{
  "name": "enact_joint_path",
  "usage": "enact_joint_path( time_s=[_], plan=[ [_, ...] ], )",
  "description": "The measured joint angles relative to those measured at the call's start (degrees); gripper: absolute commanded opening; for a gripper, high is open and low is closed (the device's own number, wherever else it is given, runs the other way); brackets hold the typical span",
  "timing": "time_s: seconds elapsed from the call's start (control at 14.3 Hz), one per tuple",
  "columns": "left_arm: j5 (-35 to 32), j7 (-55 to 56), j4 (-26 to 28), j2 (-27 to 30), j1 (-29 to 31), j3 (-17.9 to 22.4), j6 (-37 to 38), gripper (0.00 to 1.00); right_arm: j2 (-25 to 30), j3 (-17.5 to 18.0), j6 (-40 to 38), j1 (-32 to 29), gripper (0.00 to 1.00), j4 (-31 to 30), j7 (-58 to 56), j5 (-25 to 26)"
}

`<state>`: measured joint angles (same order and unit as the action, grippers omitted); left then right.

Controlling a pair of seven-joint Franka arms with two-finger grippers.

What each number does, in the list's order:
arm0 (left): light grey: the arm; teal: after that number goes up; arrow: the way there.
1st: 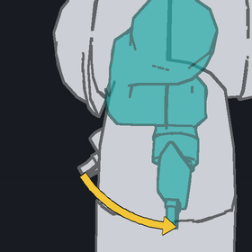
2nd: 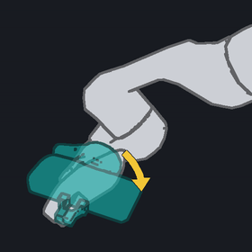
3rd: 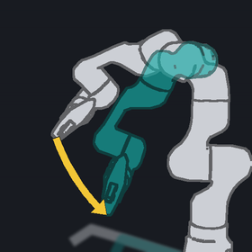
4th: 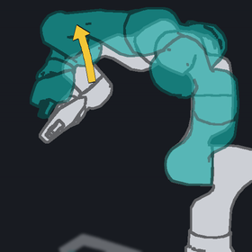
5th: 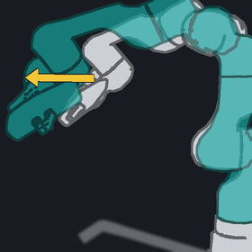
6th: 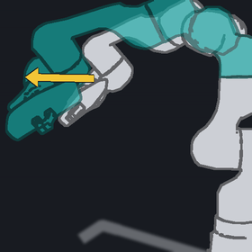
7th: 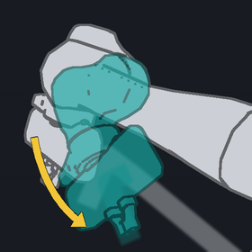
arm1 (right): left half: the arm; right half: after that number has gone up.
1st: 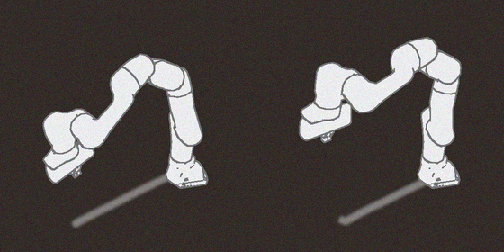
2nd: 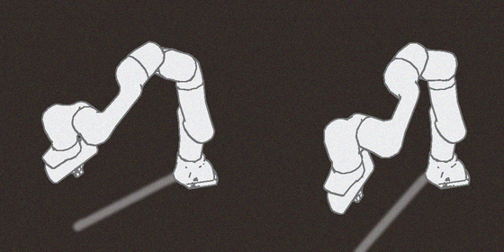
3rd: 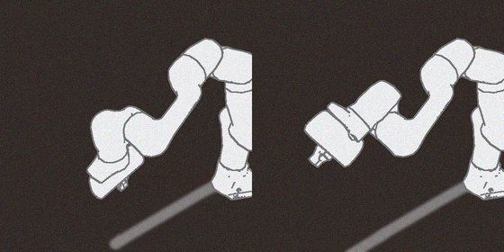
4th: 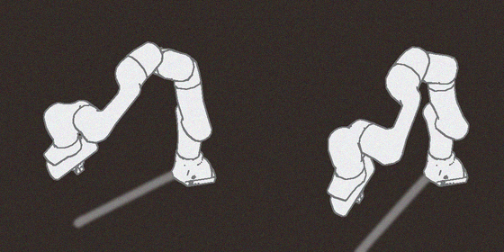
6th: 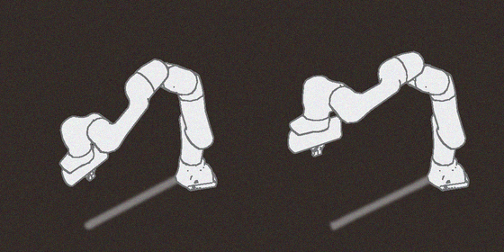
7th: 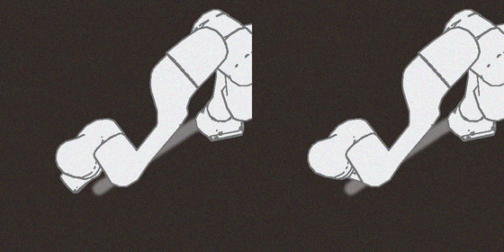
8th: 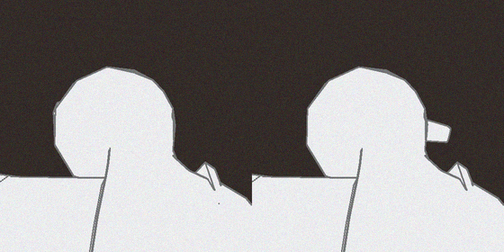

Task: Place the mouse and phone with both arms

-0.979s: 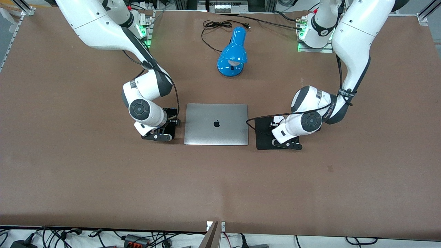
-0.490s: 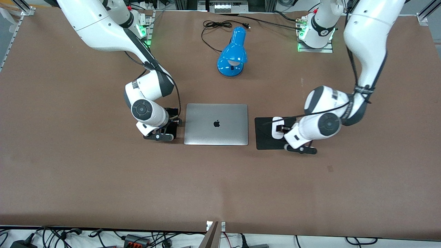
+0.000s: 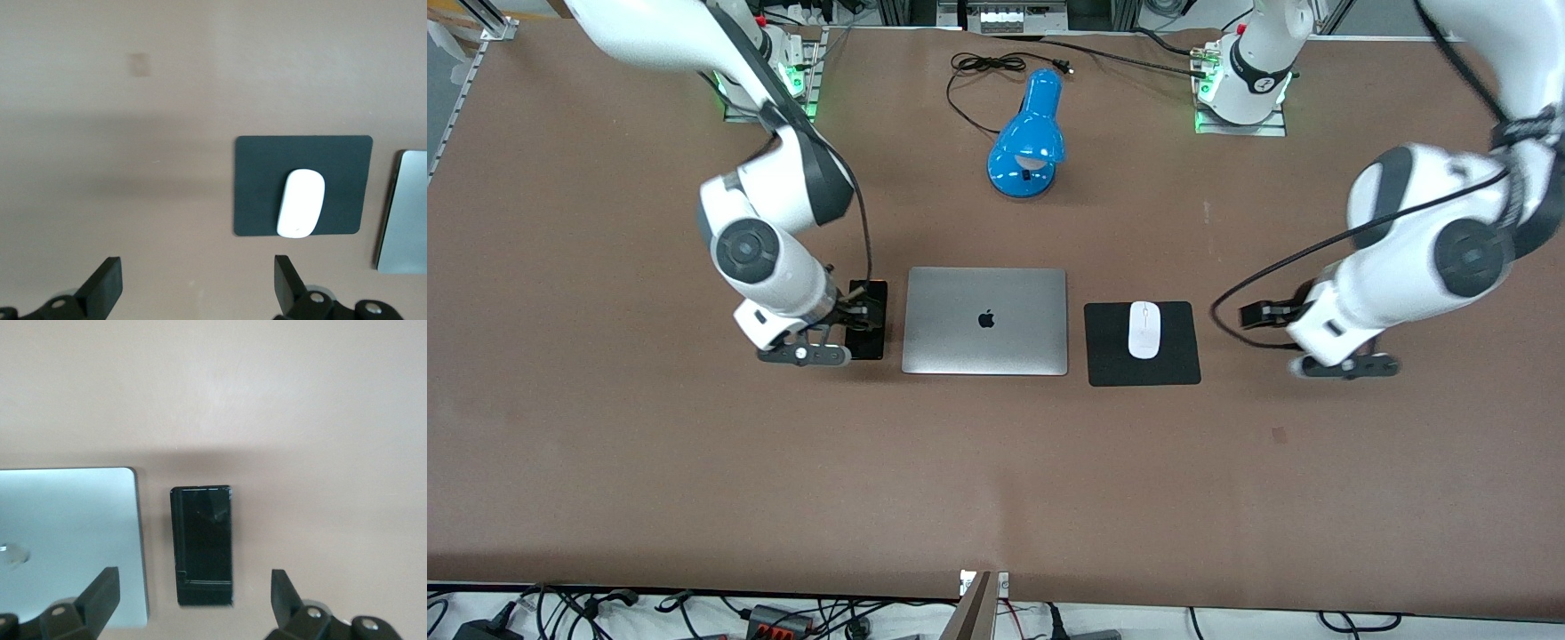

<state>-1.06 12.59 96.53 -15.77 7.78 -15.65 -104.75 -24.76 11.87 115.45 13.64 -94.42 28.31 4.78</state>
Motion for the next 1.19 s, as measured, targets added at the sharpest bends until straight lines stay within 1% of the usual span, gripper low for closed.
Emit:
enact_joint_path(
  time_s=[0.14, 0.28, 0.49, 0.7, 0.84, 1.05, 1.19],
  plan=[
    [0.00, 0.08, -1.85, 4.45, 3.42, 0.07, 4.79, 1.00, 2.40, -0.17, -8.90, -1.07, 1.00, 6.77, -2.09, 0.15],
    [0.01, 0.09, -4.85, 7.76, 6.26, 0.10, 9.44, 1.00, 2.93, -0.40, -14.15, -3.08, 1.00, 12.58, -4.10, 0.53],
    [0.01, 0.08, -8.38, 9.56, 7.06, -0.15, 15.95, 1.00, 2.84, -0.93, -16.59, -7.89, 1.00, 17.22, -7.43, 0.60],
    [0.01, 0.54, -8.50, 11.09, 6.50, -2.30, 18.74, 1.00, 3.99, -1.45, -17.26, -13.08, 1.00, 19.19, -11.31, 0.54],
    [0.01, 0.75, -7.43, 12.23, 6.27, -3.56, 19.16, 1.00, 5.87, -4.30, -18.14, -14.20, 1.00, 19.37, -15.84, -0.69],
    [0.01, 0.75, -3.99, 14.96, 6.16, -4.15, 19.08, 1.00, 7.60, -10.05, -19.47, -14.48, 1.00, 19.36, -22.04, -5.50],
    [0.01, 0.47, -3.37, 15.78, 6.24, -4.10, 17.99, 1.00, 7.96, -12.24, -19.60, -14.60, 1.00, 19.37, -25.41, -6.49]
  ],
)
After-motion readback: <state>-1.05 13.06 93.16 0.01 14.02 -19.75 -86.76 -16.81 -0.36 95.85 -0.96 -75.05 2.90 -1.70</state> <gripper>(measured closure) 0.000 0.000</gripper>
